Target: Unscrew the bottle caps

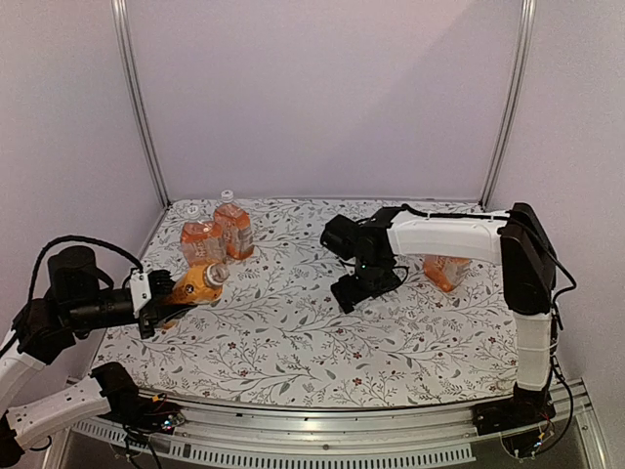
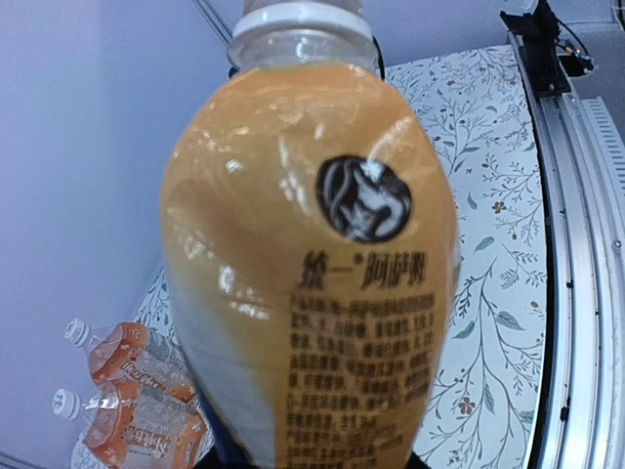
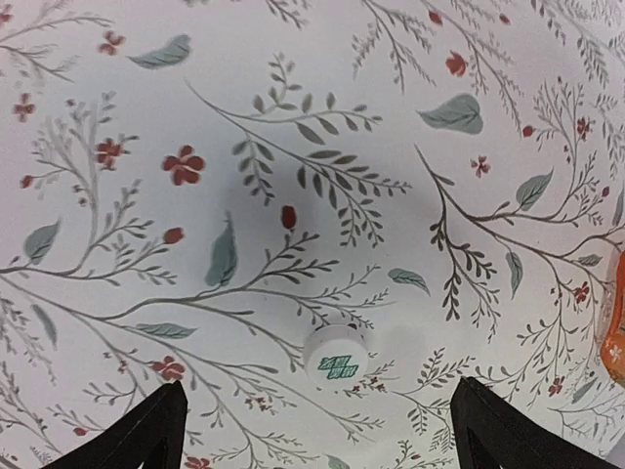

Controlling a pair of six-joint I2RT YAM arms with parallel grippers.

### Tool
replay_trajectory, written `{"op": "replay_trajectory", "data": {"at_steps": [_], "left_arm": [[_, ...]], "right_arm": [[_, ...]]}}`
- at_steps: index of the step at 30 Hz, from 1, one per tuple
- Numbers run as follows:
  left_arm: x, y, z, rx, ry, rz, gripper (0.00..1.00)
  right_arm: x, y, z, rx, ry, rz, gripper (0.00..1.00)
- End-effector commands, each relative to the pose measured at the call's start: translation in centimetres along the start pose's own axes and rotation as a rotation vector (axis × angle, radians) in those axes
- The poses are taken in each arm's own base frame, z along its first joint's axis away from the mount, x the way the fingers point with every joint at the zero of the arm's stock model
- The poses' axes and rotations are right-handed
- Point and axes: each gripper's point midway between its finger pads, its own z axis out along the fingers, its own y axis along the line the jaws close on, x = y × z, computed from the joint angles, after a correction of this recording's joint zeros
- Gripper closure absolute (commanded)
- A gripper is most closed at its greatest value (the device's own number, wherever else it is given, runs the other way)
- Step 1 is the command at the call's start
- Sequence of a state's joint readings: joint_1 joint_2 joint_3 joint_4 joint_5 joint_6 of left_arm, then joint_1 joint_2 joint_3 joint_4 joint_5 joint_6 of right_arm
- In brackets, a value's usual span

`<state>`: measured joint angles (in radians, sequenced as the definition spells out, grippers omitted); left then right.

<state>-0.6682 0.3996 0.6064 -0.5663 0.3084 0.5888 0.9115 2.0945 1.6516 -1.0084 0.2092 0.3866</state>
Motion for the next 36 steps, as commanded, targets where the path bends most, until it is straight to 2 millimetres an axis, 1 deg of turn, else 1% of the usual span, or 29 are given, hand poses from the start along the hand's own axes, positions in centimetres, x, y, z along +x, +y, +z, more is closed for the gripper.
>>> {"op": "replay_trajectory", "data": {"at_steps": [1,2,4,5,6,7,8,9,11,12,14,16,18,22,26,29,32,34,36], "left_arm": [[-1.6,-0.1,-0.5,0.029,-0.050,-0.028,0.73],[-1.6,-0.2,-0.5,0.038,-0.057,-0.026,0.73],[-1.7,-0.5,-0.5,0.051,-0.066,-0.028,0.73],[-1.7,-0.5,-0.4,0.055,-0.067,-0.031,0.73],[-1.7,-0.6,-0.4,0.058,-0.071,-0.034,0.73],[-1.8,-0.6,-0.4,0.060,-0.074,-0.036,0.73],[-1.9,-0.6,-0.5,0.061,-0.077,-0.038,0.73],[-2.0,-0.6,-0.5,0.062,-0.081,-0.042,0.73],[-2.2,-0.6,-0.6,0.066,-0.085,-0.047,0.73],[-2.3,-0.6,-0.7,0.066,-0.087,-0.047,0.73],[-2.2,-0.6,-0.7,0.067,-0.084,-0.048,0.73],[-2.3,-0.6,-0.8,0.066,-0.086,-0.045,0.73],[-2.3,-0.7,-0.8,0.068,-0.085,-0.045,0.73],[-2.3,-0.7,-0.8,0.067,-0.086,-0.039,0.73],[-2.3,-0.6,-0.8,0.068,-0.087,-0.034,0.73],[-2.4,-0.6,-0.8,0.069,-0.088,-0.032,0.73],[-2.5,-0.6,-0.9,0.068,-0.090,-0.029,0.73],[-2.6,-0.5,-0.9,0.068,-0.090,-0.027,0.73],[-2.5,-0.5,-0.8,0.069,-0.089,-0.026,0.73]], "right_arm": [[-4.2,7.6,-13.9,-0.232,-0.467,-0.237,0.04],[-4.7,10.2,-18.5,-0.347,-0.627,-0.322,0.04],[-3.4,14.6,-24.6,-0.562,-0.827,-0.461,0.04],[-2.1,16.4,-27.9,-0.683,-0.918,-0.528,0.05],[-1.3,17.7,-30.1,-0.756,-1.002,-0.595,0.05],[-0.6,18.6,-32.3,-0.825,-1.072,-0.628,0.06],[-0.1,19.5,-34.0,-0.878,-1.119,-0.655,0.07],[0.2,20.1,-35.5,-0.908,-1.164,-0.672,0.08],[0.8,21.6,-37.6,-0.945,-1.234,-0.712,0.09],[0.9,22.3,-37.9,-0.945,-1.257,-0.727,0.10],[0.8,23.1,-38.6,-0.934,-1.290,-0.751,0.13],[0.2,23.7,-38.5,-0.929,-1.290,-0.745,0.18],[-0.3,23.8,-38.1,-0.909,-1.284,-0.729,0.21],[-1.3,23.9,-36.4,-0.846,-1.257,-0.702,0.26],[-1.5,24.2,-34.7,-0.820,-1.219,-0.697,0.33],[-1.6,24.3,-33.7,-0.807,-1.191,-0.685,0.41],[-1.6,24.3,-32.6,-0.788,-1.152,-0.680,0.45],[-1.5,24.4,-32.3,-0.782,-1.139,-0.684,0.48],[-1.5,24.3,-32.3,-0.782,-1.135,-0.684,0.55]]}}
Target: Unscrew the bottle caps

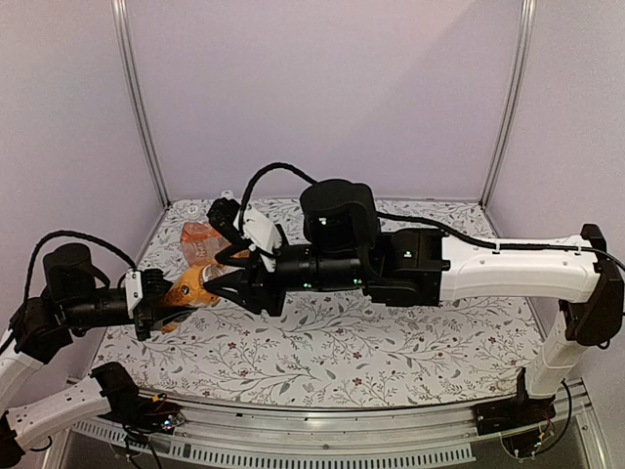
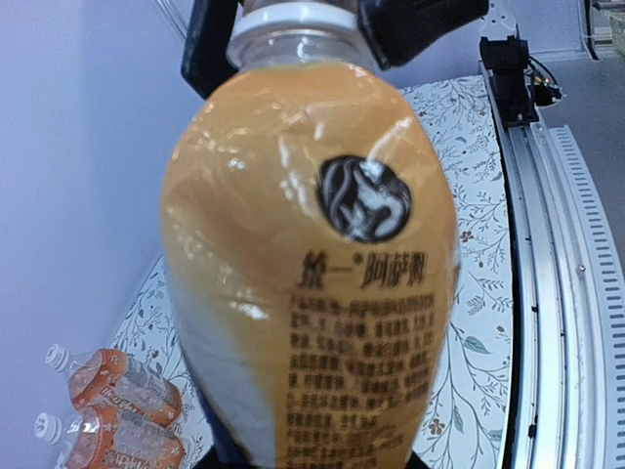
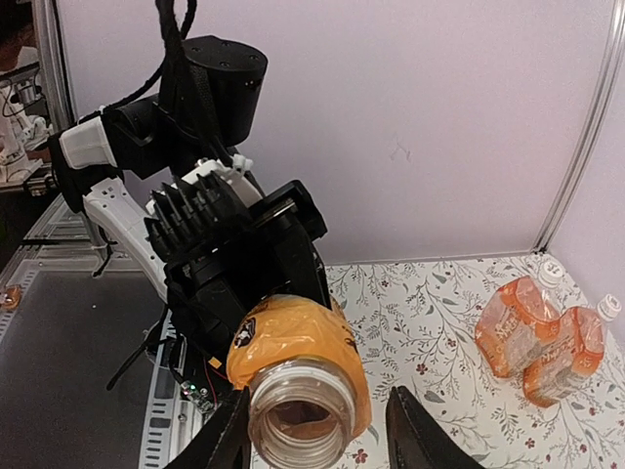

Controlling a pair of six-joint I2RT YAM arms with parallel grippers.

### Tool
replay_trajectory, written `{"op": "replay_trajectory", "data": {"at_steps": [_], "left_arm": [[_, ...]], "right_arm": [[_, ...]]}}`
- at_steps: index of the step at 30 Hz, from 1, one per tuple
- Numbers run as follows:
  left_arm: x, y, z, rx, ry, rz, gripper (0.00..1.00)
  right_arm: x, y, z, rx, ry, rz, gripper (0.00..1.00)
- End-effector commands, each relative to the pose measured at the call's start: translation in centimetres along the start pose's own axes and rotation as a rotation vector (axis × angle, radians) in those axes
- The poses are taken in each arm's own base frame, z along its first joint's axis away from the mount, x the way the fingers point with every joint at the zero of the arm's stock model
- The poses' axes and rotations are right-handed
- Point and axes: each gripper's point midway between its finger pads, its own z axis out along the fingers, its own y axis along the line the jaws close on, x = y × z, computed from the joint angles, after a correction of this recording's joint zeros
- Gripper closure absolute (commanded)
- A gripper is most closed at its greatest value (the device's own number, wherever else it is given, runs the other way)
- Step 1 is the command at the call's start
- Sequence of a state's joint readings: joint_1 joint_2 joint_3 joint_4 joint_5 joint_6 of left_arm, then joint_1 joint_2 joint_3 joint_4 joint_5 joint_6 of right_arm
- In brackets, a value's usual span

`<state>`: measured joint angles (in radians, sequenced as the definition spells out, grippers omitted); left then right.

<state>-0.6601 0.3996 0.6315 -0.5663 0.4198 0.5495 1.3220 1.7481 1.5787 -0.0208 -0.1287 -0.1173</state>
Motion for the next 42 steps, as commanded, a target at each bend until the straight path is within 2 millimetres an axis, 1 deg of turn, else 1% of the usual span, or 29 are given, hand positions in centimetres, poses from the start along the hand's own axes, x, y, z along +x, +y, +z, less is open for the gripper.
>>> {"op": "replay_trajectory", "data": {"at_steps": [1,5,9,11,12,13,14,15,16,18,20,21,23,24,26,28,29,30,32,34,36,37,38,39,41,42], "left_arm": [[-0.7,0.3,-0.3,-0.002,-0.010,0.008,0.73],[-0.6,0.3,-0.2,0.000,-0.009,0.008,0.73],[-0.5,0.3,-0.2,-0.001,-0.007,0.008,0.73],[-0.3,0.2,-0.2,0.001,-0.005,0.005,0.73],[-0.2,0.1,-0.1,0.004,-0.004,0.003,0.70],[-0.2,0.0,-0.1,0.005,-0.004,0.002,0.58],[-0.1,-0.1,-0.1,0.007,-0.003,-0.001,0.40],[0.1,-0.1,-0.1,0.008,0.000,-0.007,0.12],[0.1,-0.1,-0.1,0.007,0.001,-0.010,0.02],[0.3,-0.1,-0.1,0.001,0.005,-0.020,0.00],[0.4,0.1,-0.2,-0.012,0.008,-0.026,0.01],[0.5,0.2,-0.3,-0.020,0.012,-0.032,0.01],[0.6,0.6,-0.4,-0.047,0.015,-0.048,0.00],[0.7,0.9,-0.4,-0.065,0.013,-0.066,0.00],[1.1,1.6,-0.4,-0.112,0.009,-0.120,0.00],[1.4,2.6,-0.4,-0.173,-0.007,-0.188,0.00],[1.6,3.3,-0.5,-0.212,-0.018,-0.225,0.00],[2.0,4.2,-0.6,-0.265,-0.029,-0.285,0.00],[2.8,5.9,-1.1,-0.369,-0.040,-0.363,0.00],[3.7,7.4,-1.8,-0.464,-0.040,-0.421,0.01],[4.4,8.4,-2.3,-0.531,-0.031,-0.449,0.00],[4.6,8.6,-2.5,-0.548,-0.025,-0.452,0.01],[4.8,8.8,-2.6,-0.560,-0.020,-0.454,0.00],[4.9,8.8,-2.7,-0.563,-0.014,-0.456,0.00],[4.9,8.7,-2.7,-0.559,-0.015,-0.458,0.00],[4.9,8.7,-2.7,-0.556,-0.014,-0.459,0.00]], "right_arm": [[1.1,-0.2,0.6,0.017,0.050,0.017,0.60],[0.8,0.0,0.5,0.006,0.050,0.023,0.81],[0.2,0.4,0.2,-0.018,0.038,0.028,0.99],[-0.1,0.4,0.1,-0.024,0.031,0.029,1.00],[-0.2,0.5,0.0,-0.025,0.027,0.030,1.00],[-0.4,0.4,-0.1,-0.023,0.024,0.031,1.00],[-0.5,0.3,-0.2,-0.014,0.025,0.035,1.00],[-0.4,-0.1,-0.4,0.007,0.032,0.039,1.00],[-0.4,-0.5,-0.5,0.033,0.041,0.043,1.00],[-0.2,-1.7,-1.3,0.106,0.078,0.048,1.00],[0.5,-3.8,-2.6,0.219,0.144,0.052,1.00],[0.6,-4.8,-3.5,0.273,0.173,0.063,1.00],[1.7,-7.5,-5.8,0.404,0.260,0.089,1.00],[2.2,-9.1,-7.3,0.484,0.296,0.122,1.00],[3.8,-12.6,-10.7,0.652,0.381,0.193,1.00],[6.0,-16.3,-14.5,0.811,0.456,0.303,1.00],[7.3,-17.9,-16.2,0.879,0.488,0.353,1.00],[8.6,-19.4,-17.8,0.939,0.523,0.384,1.00],[10.7,-22.0,-20.1,1.030,0.570,0.438,1.00],[12.2,-24.1,-21.3,1.062,0.594,0.481,1.00],[13.4,-26.2,-21.7,1.079,0.614,0.518,1.00],[13.7,-27.1,-22.0,1.086,0.616,0.533,1.00],[14.6,-28.1,-21.9,1.091,0.639,0.536,1.00],[14.8,-28.9,-22.0,1.100,0.644,0.542,1.00],[16.3,-30.2,-21.9,1.105,0.684,0.559,1.00],[16.7,-30.7,-22.0,1.105,0.693,0.568,1.00]]}}
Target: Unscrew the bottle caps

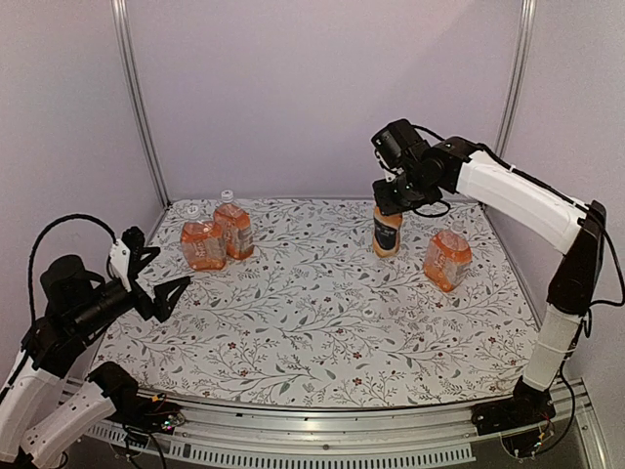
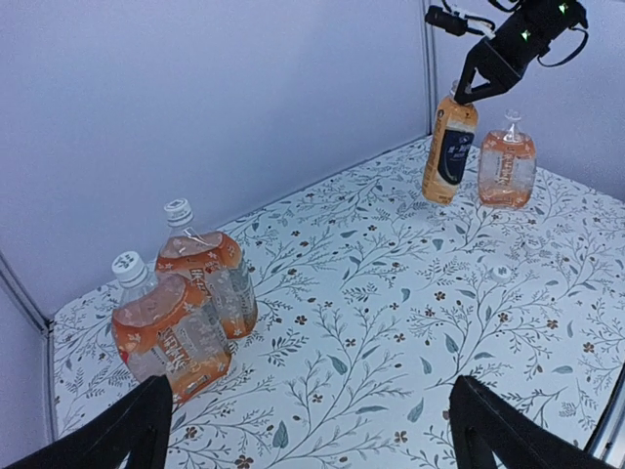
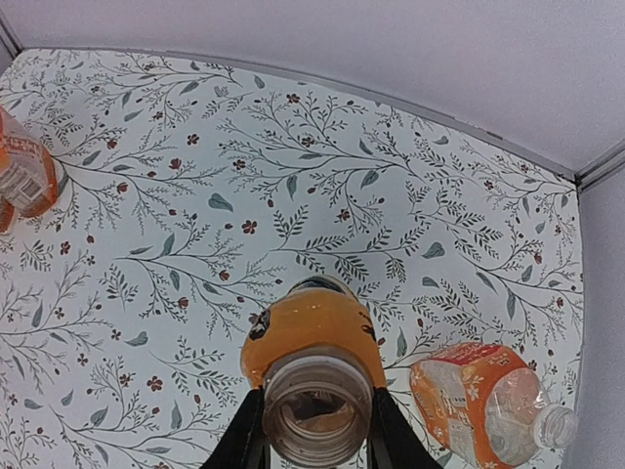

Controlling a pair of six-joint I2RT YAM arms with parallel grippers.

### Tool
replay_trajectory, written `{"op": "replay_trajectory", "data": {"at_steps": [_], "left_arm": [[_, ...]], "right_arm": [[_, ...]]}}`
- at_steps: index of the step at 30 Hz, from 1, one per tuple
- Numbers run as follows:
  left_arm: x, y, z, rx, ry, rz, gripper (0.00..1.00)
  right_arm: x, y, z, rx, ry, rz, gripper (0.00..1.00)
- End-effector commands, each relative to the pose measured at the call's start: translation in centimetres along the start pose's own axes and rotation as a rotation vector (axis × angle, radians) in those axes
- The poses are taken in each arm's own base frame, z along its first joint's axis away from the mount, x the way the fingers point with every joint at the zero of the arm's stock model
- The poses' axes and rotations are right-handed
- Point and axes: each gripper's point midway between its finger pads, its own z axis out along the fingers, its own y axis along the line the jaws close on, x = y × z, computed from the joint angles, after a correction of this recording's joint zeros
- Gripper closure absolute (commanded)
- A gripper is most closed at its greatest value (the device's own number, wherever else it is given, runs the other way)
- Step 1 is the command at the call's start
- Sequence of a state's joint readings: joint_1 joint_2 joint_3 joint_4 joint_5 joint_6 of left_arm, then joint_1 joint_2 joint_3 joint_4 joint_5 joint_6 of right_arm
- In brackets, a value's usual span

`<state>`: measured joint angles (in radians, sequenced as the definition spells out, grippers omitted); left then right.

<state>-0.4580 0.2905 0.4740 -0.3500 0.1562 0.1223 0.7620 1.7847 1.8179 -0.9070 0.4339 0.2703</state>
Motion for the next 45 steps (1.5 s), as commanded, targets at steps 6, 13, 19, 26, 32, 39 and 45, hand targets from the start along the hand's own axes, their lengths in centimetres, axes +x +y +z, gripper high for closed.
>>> {"op": "replay_trajectory", "data": {"at_steps": [6,13,19,26,32,39,45], "left_arm": [[-0.2,1.0,0.0,-0.048,-0.021,-0.043,0.00],[-0.1,0.8,0.1,-0.035,-0.019,-0.039,0.00],[-0.1,0.7,0.1,-0.025,-0.019,-0.038,0.01],[-0.1,0.4,0.1,-0.012,-0.016,-0.040,0.01],[-0.1,0.4,0.2,-0.008,-0.016,-0.038,0.00],[-0.2,1.1,0.1,-0.051,-0.013,-0.052,0.00],[-1.0,3.0,0.4,-0.126,0.108,-0.090,0.00]], "right_arm": [[2.5,-0.5,6.1,0.011,0.168,-0.006,1.00],[3.8,-0.6,7.8,-0.014,0.224,0.032,1.00],[3.3,-1.2,7.7,-0.010,0.214,0.055,0.40],[2.1,-1.7,7.3,0.004,0.187,0.035,0.17],[1.8,-1.8,7.3,0.009,0.183,0.017,0.09],[1.3,-2.2,6.6,0.023,0.177,0.011,0.04],[-0.6,-2.4,3.0,0.029,0.111,0.005,0.01]]}}
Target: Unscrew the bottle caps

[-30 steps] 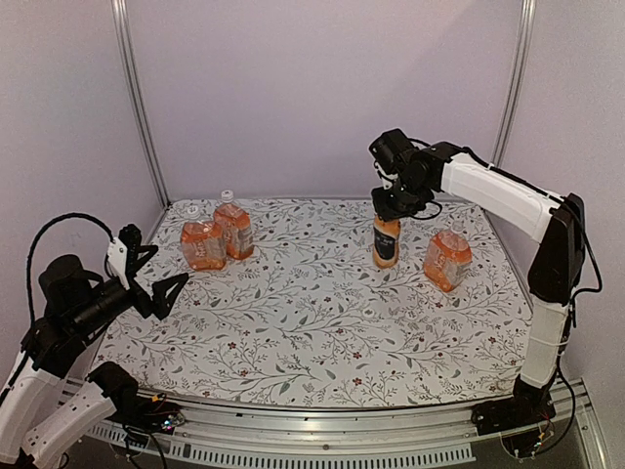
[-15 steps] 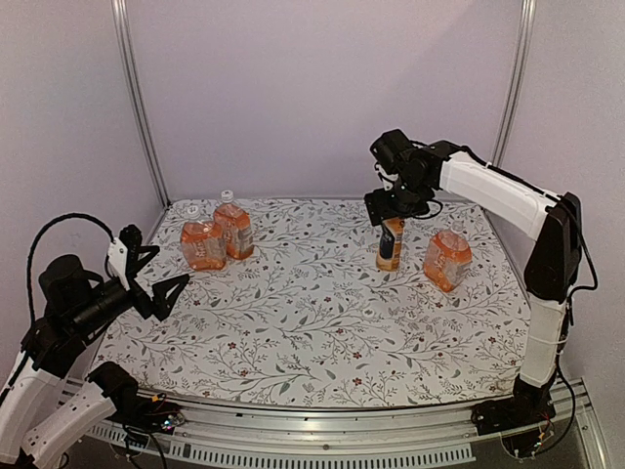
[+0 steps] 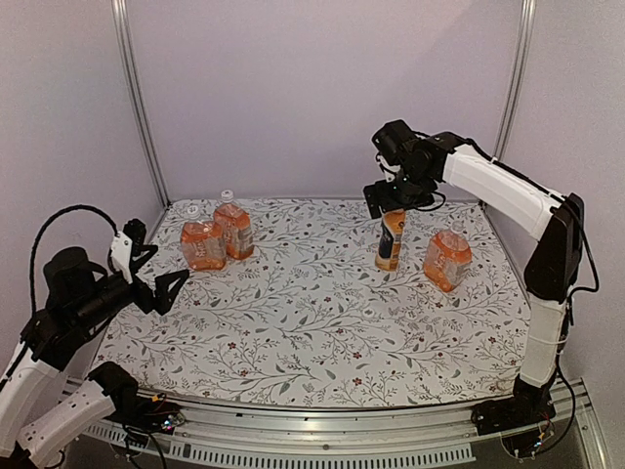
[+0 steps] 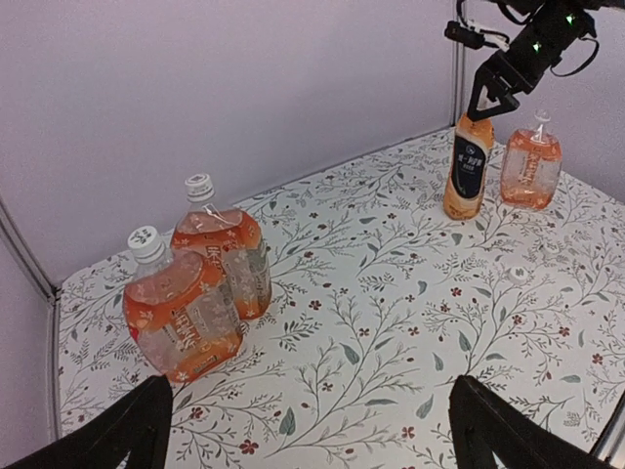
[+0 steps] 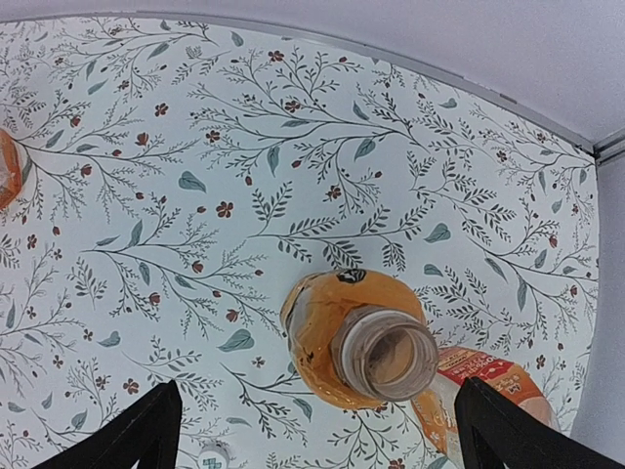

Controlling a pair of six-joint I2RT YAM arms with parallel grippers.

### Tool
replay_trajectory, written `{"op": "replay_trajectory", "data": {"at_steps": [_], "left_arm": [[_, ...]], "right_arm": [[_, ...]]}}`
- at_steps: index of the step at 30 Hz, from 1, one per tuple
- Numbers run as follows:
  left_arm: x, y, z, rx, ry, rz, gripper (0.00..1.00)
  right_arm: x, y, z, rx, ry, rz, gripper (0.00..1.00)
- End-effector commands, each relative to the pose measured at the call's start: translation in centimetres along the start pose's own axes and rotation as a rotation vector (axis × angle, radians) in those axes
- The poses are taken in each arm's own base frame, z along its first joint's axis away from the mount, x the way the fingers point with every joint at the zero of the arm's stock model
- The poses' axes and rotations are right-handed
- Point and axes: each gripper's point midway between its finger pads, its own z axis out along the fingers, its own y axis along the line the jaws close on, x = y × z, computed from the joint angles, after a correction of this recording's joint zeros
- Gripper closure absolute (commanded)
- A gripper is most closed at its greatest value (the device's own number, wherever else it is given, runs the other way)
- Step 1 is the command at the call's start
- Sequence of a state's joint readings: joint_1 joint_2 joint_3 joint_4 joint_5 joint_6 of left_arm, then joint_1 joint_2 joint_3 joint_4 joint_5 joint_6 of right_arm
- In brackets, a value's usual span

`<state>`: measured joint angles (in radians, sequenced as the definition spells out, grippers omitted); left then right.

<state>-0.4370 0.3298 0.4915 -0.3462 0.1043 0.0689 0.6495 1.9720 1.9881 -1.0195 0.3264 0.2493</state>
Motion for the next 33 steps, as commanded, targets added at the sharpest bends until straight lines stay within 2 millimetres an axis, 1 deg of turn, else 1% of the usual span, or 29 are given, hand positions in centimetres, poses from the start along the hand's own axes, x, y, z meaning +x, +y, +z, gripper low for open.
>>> {"op": "replay_trajectory", "data": {"at_steps": [1,2,4,7,10,12,13,16,18,19,21,24,25,27,29,31,33], "left_arm": [[-1.3,1.3,0.1,-0.043,0.131,-0.029,0.00],[-0.3,1.0,0.1,-0.017,0.224,-0.024,0.00],[-0.2,0.8,0.2,0.019,0.346,0.014,0.00],[-0.1,0.7,0.5,0.108,0.501,0.146,0.00],[-1.0,0.9,1.0,0.239,0.565,0.300,0.01],[-1.9,1.5,1.2,0.333,0.559,0.396,0.01],[-2.4,2.0,1.5,0.381,0.534,0.452,0.01],[-3.0,4.9,3.0,0.413,0.478,0.505,0.01],[-2.9,6.8,4.0,0.443,0.444,0.504,0.02],[-2.4,7.7,4.7,0.470,0.441,0.494,0.02],[-1.3,8.8,5.7,0.515,0.429,0.513,0.03],[0.5,9.8,7.4,0.559,0.423,0.570,0.01],[1.0,10.5,8.2,0.549,0.423,0.575,0.01],[1.5,12.6,10.5,0.491,0.409,0.592,0.01],[1.9,14.4,12.1,0.454,0.397,0.579,0.01],[2.3,15.8,13.5,0.444,0.392,0.561,0.01],[2.4,16.5,14.4,0.449,0.377,0.542,0.00]], "right_arm": [[-1.3,-0.3,-3.9,0.025,-0.073,-0.017,0.01],[-1.4,0.0,-4.7,0.025,-0.091,-0.033,0.01],[-1.7,1.0,-6.8,-0.004,-0.134,-0.059,0.01],[-1.5,3.8,-9.3,-0.082,-0.195,-0.140,0.01],[-1.0,6.5,-11.7,-0.170,-0.250,-0.236,0.01],[-0.7,7.6,-13.0,-0.214,-0.273,-0.278,0.01],[-0.6,7.9,-13.7,-0.226,-0.288,-0.294,0.01],[0.3,8.7,-14.9,-0.243,-0.304,-0.334,0.01],[1.0,9.0,-15.6,-0.253,-0.310,-0.350,0.01],[1.4,9.2,-16.0,-0.257,-0.313,-0.360,0.01],[1.8,9.4,-16.6,-0.261,-0.321,-0.372,0.01],[2.1,9.9,-17.3,-0.273,-0.332,-0.387,0.01],[2.1,10.1,-17.5,-0.275,-0.334,-0.391,0.01],[2.1,10.5,-17.7,-0.272,-0.341,-0.402,0.01],[2.0,10.9,-17.9,-0.268,-0.351,-0.437,0.01],[1.9,11.4,-17.9,-0.265,-0.355,-0.455,0.01],[1.7,11.8,-17.9,-0.267,-0.356,-0.461,0.01]]}}
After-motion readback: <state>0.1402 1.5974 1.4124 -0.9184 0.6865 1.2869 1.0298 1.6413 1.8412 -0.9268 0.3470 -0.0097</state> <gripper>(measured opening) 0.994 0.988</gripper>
